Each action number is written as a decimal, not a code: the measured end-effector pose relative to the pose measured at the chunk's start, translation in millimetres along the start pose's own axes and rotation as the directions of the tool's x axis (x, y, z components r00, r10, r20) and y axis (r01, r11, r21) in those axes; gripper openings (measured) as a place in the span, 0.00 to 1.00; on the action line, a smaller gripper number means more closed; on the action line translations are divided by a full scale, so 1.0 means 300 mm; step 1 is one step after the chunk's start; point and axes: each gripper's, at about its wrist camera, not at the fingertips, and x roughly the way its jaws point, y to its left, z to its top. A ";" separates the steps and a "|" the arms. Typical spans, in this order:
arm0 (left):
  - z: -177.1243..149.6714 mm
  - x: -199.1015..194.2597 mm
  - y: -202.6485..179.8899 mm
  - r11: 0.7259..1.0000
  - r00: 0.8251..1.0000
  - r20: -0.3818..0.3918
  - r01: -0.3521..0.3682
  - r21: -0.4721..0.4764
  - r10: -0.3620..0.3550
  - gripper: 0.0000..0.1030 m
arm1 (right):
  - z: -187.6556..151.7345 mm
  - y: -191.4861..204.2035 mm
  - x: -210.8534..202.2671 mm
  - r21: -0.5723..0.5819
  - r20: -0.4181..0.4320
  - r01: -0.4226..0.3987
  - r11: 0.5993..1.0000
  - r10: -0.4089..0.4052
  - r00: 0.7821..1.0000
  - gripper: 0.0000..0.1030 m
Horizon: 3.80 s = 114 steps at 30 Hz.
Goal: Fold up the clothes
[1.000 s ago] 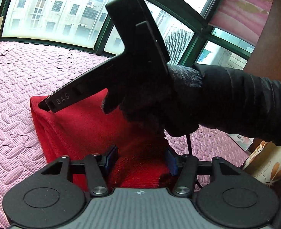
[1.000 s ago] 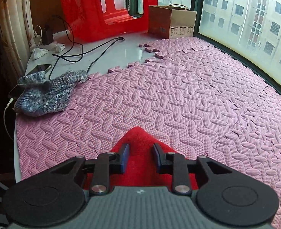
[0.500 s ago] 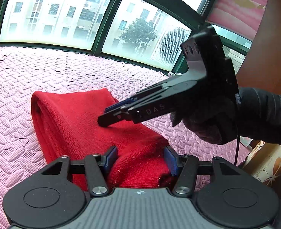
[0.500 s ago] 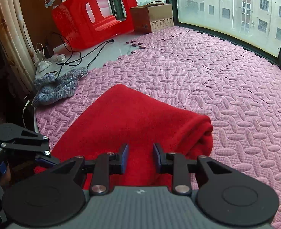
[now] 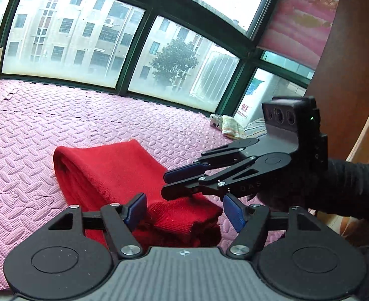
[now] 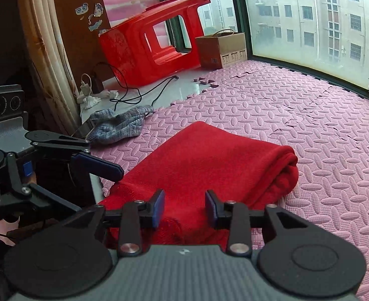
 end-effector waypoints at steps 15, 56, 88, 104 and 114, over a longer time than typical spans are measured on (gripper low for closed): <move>-0.029 0.051 0.017 0.992 0.993 -0.030 -0.113 -0.054 0.111 0.68 | -0.089 0.017 -0.002 0.046 0.058 0.011 0.999 -0.013 0.998 0.34; -0.041 0.033 0.318 0.797 0.794 -0.124 -0.603 -0.032 0.596 0.95 | 0.120 -0.522 0.219 0.465 0.027 0.141 0.874 -0.173 0.985 0.52; 0.220 -0.077 0.156 0.925 0.915 0.144 -0.362 -0.116 0.376 0.87 | 0.056 -0.269 0.017 0.357 0.105 0.172 0.918 -0.223 0.969 0.45; 0.188 0.188 0.417 0.894 0.976 -0.008 -0.202 -0.400 0.217 0.50 | 0.201 -0.331 0.303 0.289 0.064 0.271 0.918 -0.301 0.952 0.46; 0.108 0.173 0.529 0.841 0.980 -0.009 -0.176 -0.511 0.200 0.18 | 0.196 -0.296 0.343 0.204 0.027 0.338 0.919 -0.351 0.936 0.47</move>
